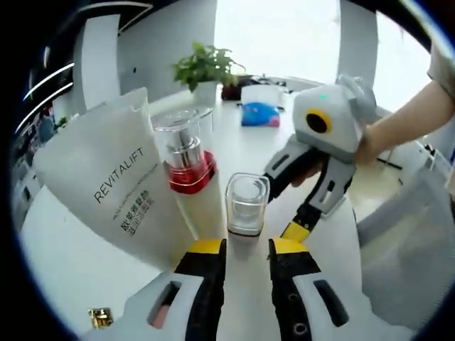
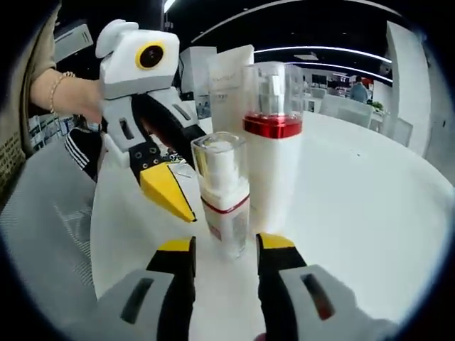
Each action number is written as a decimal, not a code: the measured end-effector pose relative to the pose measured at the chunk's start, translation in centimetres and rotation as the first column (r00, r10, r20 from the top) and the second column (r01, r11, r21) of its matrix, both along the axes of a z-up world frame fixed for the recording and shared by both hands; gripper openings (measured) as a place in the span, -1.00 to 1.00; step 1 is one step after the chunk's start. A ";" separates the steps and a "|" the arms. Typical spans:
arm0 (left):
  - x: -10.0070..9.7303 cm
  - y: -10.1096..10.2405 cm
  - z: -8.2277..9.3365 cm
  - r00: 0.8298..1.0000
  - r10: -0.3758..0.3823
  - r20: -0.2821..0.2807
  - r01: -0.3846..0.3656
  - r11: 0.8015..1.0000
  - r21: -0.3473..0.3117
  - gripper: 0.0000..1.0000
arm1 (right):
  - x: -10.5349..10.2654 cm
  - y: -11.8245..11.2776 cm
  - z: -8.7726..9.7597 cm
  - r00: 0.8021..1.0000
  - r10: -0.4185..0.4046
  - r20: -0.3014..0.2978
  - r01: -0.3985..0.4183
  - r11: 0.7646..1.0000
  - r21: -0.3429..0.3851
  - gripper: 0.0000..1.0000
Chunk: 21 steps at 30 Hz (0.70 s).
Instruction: Arrange the skincare products in the storage area until every visible bottle or jar stands upright without overlapping.
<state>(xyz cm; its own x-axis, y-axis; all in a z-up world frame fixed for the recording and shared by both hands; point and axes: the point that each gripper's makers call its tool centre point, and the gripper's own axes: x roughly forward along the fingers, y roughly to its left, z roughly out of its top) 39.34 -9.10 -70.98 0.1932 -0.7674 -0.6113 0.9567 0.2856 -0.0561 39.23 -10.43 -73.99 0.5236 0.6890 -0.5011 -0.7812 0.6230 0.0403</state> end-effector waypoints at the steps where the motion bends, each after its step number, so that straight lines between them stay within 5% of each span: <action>1: -0.1 0.1 0.1 1.000 0.003 0.001 -0.003 1.000 0.001 -0.52 | -0.2 0.0 0.1 1.000 -0.009 -0.002 0.009 1.000 0.001 -0.24; 21: -2.9 5.7 1.5 0.988 0.153 -0.013 -0.153 0.988 0.018 0.00 | -4.4 0.2 2.7 0.997 -0.078 -0.022 0.079 0.997 0.020 0.23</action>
